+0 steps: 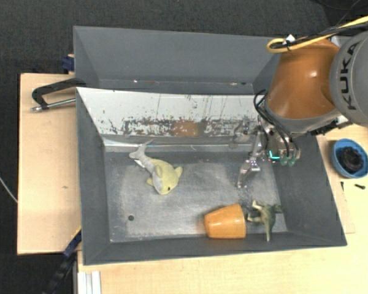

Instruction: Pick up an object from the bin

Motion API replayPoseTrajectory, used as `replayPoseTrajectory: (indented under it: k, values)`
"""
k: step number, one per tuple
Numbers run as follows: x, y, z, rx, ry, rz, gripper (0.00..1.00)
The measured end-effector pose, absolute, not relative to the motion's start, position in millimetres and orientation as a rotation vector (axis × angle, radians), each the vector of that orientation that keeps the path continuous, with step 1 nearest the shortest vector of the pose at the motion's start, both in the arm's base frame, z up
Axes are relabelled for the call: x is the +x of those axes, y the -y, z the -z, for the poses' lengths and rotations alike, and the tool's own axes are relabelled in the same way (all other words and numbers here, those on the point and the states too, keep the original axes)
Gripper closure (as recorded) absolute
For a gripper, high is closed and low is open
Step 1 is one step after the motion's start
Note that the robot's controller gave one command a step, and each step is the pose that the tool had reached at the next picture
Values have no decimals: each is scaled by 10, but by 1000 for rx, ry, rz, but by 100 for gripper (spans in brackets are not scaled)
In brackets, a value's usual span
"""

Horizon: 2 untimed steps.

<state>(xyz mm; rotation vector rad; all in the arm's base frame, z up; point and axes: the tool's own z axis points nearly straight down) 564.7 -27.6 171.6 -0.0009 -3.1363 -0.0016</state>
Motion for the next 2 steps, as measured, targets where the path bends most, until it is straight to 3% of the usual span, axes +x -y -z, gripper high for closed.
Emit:
replayPoseTrajectory:
  k: [1,2]
  values:
    - [5160,171,-1006,282,3199,-6,0]
    - [5256,-314,-1950,141,3154,5,0]
